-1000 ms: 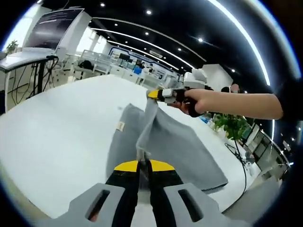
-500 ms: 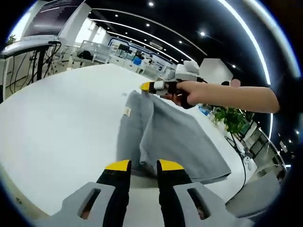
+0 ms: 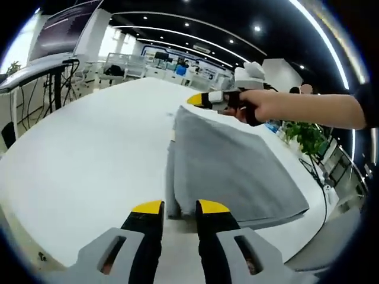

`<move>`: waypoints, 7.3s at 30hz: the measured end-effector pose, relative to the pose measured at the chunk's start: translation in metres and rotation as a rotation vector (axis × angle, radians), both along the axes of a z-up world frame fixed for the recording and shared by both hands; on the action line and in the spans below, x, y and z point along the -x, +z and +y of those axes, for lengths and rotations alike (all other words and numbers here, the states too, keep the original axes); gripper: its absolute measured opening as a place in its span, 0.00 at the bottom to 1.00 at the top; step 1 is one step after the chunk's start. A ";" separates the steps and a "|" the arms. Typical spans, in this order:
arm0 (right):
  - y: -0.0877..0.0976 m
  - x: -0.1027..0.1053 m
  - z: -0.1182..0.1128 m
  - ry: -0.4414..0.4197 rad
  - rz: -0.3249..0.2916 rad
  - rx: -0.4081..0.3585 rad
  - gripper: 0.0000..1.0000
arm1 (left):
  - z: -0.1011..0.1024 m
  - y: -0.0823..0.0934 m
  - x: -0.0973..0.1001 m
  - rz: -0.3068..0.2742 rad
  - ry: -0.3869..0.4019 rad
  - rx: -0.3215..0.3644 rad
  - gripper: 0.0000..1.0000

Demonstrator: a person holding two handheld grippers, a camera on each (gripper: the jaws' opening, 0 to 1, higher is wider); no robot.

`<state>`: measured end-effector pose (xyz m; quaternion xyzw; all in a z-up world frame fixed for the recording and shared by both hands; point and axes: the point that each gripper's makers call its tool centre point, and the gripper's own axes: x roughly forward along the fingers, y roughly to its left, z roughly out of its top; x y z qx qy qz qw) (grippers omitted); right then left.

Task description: Fold the towel on the table until its edges align and the towel forms a compact rectangular stack.

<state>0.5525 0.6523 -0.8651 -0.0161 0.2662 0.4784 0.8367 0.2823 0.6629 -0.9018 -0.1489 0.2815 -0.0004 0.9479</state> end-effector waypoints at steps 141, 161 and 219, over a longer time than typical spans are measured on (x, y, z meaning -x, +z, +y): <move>-0.052 -0.027 -0.525 -0.371 0.040 0.330 0.04 | -0.212 -0.012 0.005 0.437 -0.623 -0.371 0.05; -0.044 -0.046 -0.534 -0.375 0.054 0.223 0.13 | -0.279 0.024 -0.036 0.282 -0.742 -0.554 0.37; -0.042 -0.062 -0.526 -0.361 0.012 0.132 0.10 | -0.573 -0.009 -0.004 0.014 -1.313 -0.315 0.15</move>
